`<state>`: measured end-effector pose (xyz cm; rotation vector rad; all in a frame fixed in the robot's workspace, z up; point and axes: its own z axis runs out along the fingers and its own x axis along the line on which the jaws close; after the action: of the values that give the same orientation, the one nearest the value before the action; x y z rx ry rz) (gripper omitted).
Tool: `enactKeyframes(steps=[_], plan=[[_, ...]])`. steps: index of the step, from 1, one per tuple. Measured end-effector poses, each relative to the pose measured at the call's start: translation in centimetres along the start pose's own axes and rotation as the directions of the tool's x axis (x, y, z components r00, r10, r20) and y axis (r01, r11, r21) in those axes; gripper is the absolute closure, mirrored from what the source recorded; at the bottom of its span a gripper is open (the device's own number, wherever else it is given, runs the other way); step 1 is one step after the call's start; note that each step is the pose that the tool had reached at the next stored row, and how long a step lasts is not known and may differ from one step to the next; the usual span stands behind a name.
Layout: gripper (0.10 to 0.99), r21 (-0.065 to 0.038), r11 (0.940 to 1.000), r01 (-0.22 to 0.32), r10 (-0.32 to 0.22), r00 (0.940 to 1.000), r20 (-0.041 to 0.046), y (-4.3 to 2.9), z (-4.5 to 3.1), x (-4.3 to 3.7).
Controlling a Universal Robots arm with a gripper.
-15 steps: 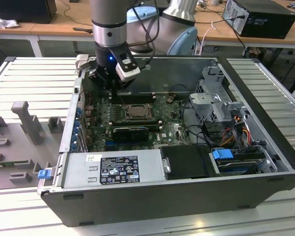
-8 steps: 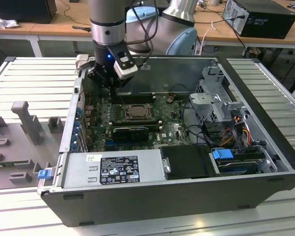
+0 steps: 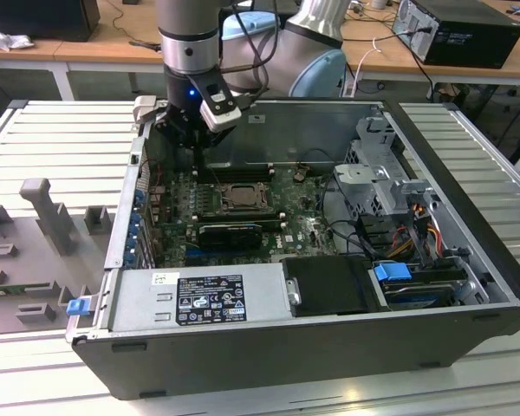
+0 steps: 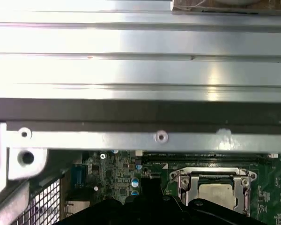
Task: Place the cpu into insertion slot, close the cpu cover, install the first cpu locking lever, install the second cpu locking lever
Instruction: 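Install the first cpu locking lever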
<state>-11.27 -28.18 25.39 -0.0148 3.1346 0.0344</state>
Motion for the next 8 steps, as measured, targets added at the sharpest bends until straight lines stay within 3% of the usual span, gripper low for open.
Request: enactKeyframes(steps=[4,8], plan=[[0.980,0.000,1.0000,0.001,-0.001,1.0000,0.0000,0.25,0.01,-0.21],[0.980,0.000,1.0000,0.000,0.000,1.0000,0.0000,0.25,0.02,-1.19]])
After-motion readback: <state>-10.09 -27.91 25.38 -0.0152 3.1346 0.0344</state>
